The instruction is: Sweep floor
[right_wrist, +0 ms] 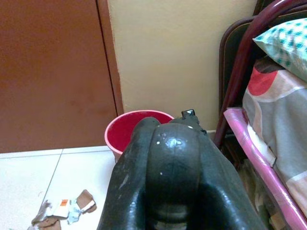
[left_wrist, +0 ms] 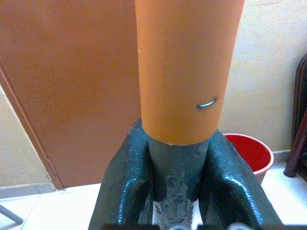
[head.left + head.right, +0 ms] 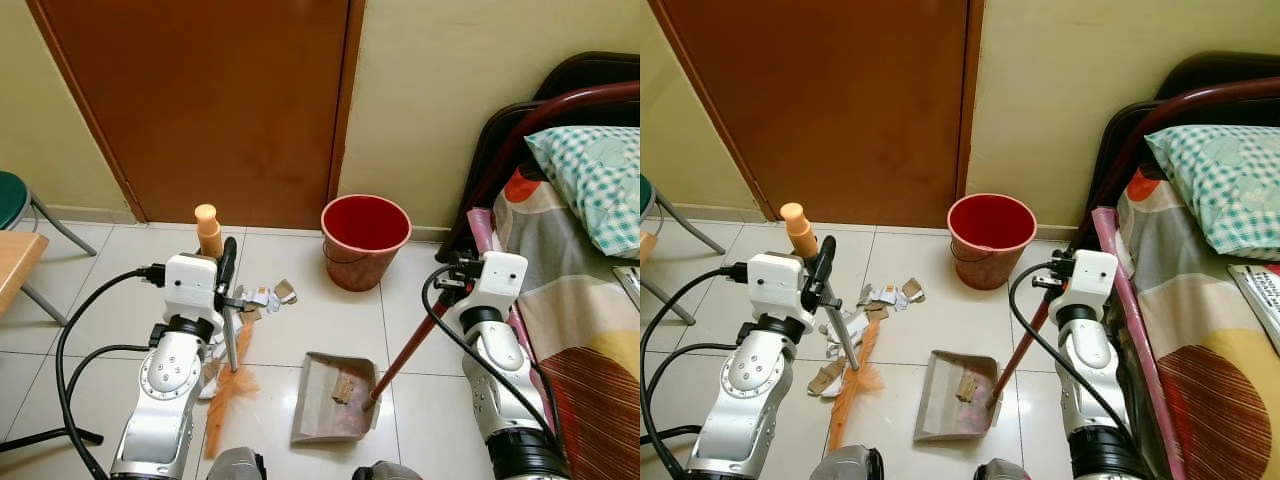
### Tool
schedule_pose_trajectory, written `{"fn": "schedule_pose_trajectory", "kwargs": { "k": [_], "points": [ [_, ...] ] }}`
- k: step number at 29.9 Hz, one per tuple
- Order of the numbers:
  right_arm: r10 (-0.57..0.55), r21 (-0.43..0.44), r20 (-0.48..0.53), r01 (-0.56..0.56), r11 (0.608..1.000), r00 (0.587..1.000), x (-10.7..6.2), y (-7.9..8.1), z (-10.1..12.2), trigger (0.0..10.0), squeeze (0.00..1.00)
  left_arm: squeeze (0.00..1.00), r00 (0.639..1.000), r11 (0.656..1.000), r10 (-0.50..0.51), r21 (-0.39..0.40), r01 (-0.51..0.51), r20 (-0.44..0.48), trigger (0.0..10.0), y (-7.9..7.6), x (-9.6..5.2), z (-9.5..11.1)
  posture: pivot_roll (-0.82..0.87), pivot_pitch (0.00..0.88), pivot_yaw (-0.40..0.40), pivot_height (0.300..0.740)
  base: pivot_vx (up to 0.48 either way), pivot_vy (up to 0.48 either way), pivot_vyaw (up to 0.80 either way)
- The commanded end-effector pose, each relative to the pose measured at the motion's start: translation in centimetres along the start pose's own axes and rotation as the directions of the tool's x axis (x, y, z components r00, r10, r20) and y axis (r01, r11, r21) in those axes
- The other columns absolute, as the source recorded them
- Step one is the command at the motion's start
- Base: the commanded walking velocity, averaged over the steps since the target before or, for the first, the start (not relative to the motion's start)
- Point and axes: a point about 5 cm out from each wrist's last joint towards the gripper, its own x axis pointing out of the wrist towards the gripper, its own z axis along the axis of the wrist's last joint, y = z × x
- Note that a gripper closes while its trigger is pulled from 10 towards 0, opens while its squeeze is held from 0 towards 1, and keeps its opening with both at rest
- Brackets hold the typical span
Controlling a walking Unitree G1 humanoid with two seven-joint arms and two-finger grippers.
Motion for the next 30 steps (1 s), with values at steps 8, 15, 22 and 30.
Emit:
{"fn": "schedule_pose_trajectory", "kwargs": {
  "k": [8,15,22,30],
  "points": [
    [0.022,-0.015,0.051,-0.021,1.000,0.998,0.7,0.1,1.8,10.0,0.00,0.00,0.999,1.000,-0.008,0.013,0.008,0.032,10.0,-0.7,0.3,0.8,0.04,0.075,-0.074,0.740,0.307,0.000,0.00],
    [0.028,-0.024,0.038,-0.027,0.999,0.999,0.3,0.1,1.5,10.0,0.00,0.00,0.999,1.000,-0.015,0.017,0.014,0.036,10.0,-0.9,0.0,1.2,0.04,0.107,-0.077,0.740,0.372,0.000,0.00],
    [0.039,-0.018,0.031,-0.038,0.999,0.999,0.5,0.6,1.4,10.0,0.00,0.00,1.000,1.000,-0.016,0.014,0.016,0.023,10.0,-1.1,-0.4,0.9,0.05,0.094,-0.081,0.740,0.387,-0.208,0.00],
    [0.043,-0.021,0.027,-0.042,0.999,0.999,0.8,0.7,1.4,10.0,0.00,0.00,1.000,1.000,-0.023,0.011,0.023,0.012,10.0,-1.3,-0.5,0.7,0.05,0.088,-0.080,0.740,0.368,-0.285,0.00]
  ]
}}
